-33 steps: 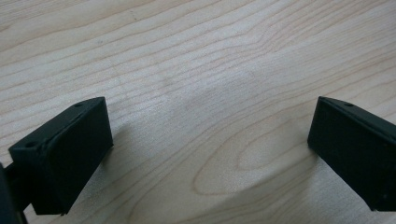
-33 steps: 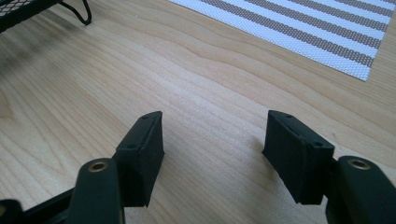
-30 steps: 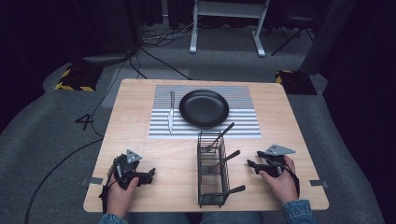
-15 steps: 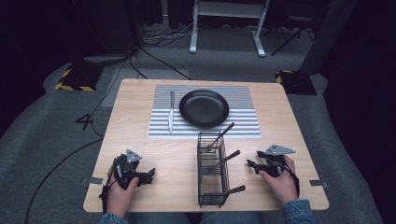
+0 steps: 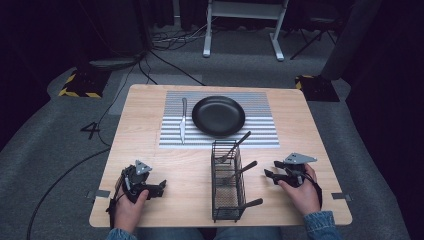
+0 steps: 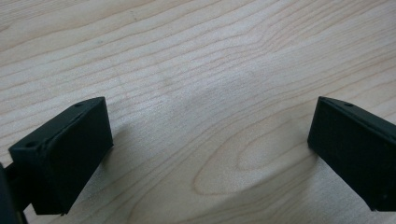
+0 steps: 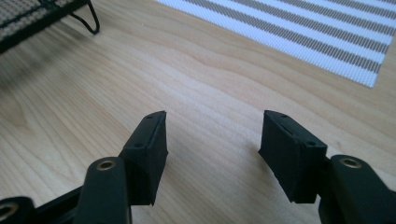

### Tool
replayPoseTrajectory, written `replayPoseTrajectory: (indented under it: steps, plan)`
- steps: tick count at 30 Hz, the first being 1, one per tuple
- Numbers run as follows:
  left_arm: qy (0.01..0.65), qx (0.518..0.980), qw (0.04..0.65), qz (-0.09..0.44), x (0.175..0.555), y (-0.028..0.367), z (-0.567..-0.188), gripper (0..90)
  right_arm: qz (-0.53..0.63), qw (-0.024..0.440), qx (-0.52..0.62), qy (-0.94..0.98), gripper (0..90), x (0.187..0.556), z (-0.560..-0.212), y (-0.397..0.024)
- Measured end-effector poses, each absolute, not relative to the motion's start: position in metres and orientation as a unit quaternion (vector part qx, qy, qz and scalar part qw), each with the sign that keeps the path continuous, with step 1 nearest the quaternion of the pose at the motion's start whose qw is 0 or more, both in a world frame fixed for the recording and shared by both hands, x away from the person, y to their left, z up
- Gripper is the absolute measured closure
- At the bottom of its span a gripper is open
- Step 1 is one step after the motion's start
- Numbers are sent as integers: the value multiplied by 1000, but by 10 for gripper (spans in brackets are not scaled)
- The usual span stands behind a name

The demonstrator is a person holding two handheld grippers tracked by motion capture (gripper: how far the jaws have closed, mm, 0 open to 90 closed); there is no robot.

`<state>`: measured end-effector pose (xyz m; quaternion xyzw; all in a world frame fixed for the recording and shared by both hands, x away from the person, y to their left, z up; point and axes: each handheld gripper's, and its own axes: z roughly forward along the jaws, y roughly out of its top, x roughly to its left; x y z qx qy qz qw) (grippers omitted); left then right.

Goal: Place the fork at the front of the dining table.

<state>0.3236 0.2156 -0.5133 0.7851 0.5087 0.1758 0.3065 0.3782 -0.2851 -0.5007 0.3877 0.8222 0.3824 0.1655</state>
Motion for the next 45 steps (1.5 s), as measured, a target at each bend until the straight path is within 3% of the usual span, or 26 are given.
replayPoseTrajectory:
  steps: [11, 24, 38, 45]
  plan:
    - [509, 785, 307, 176, 324, 215, -513, 0, 424, 139, 368, 816, 445, 383, -456, -275]
    - [509, 785, 307, 176, 324, 215, -513, 0, 459, 146, 319, 816, 448, 388, -405, -249]
    - [509, 785, 307, 176, 324, 215, -513, 0, 478, 122, 285, 822, 477, 400, -380, -217]
    - [509, 785, 307, 176, 324, 215, -513, 1, 477, 103, 284, 825, 562, 408, -378, -207]
